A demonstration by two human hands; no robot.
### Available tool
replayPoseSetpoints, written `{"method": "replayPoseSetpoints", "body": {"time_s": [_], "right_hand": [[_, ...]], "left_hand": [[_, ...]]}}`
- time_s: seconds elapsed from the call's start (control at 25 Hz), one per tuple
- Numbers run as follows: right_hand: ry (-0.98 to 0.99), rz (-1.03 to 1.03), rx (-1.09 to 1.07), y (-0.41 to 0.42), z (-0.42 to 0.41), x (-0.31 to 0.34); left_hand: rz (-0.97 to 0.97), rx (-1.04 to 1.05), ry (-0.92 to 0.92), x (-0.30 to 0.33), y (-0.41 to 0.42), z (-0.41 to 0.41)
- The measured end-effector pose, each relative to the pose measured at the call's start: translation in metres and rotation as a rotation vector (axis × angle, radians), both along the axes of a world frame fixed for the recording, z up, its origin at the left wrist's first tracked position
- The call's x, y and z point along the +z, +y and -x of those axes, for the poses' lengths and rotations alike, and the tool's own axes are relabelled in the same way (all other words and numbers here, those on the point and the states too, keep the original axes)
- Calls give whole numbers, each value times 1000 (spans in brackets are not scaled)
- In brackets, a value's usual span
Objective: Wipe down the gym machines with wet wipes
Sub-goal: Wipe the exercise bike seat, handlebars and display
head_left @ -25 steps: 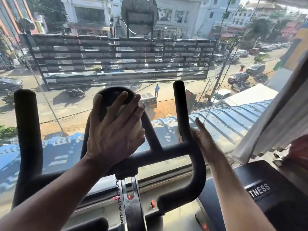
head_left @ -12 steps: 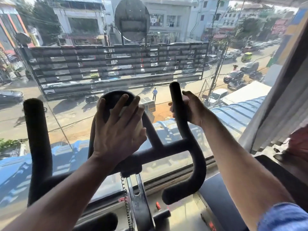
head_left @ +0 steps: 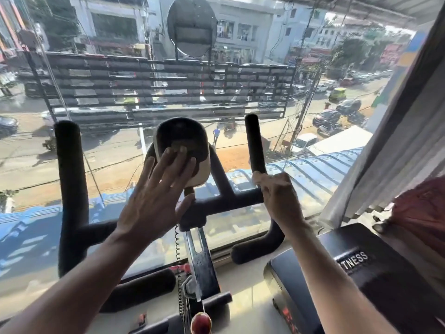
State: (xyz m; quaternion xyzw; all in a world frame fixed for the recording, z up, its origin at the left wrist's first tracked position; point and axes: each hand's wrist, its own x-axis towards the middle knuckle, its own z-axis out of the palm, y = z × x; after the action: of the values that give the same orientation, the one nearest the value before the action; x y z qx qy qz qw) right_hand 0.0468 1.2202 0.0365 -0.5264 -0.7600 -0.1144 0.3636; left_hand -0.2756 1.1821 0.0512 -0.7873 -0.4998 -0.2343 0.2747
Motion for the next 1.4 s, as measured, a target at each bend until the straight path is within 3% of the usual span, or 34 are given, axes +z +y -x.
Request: {"method": "replayPoseSetpoints", "body": {"time_s": [0.16,0.36,0.52,0.64,0.76,0.88,1.08,1.28,1.4], "right_hand": [[40,115,-119,-3,23,-16],[37,109,-83,-44,40,-23],[45,130,-301,-26,46,1],[29,113,-194,-51,89,-1],[-28,153,-212,-54,68,5],[136,197,-387,-40,62,12],[147,133,-208,-69,94,-1],[364,177,-333,-56,65,-3],[359,126,-165,-74,97,2]], "left_hand": [[40,-44,-16,3,0,-3],[33,-82,-46,0,-2,0],[9,-109,-44,-2,-3,0],[4,-116,-35,-2,-4,2],[10,-139,-50,-1,-5,1],[21,-150,-59,4,-6,1],[8,-153,-56,1,-5,3],[11,-123,-45,2,-4,3],[22,-118,-52,0,-5,4]]}}
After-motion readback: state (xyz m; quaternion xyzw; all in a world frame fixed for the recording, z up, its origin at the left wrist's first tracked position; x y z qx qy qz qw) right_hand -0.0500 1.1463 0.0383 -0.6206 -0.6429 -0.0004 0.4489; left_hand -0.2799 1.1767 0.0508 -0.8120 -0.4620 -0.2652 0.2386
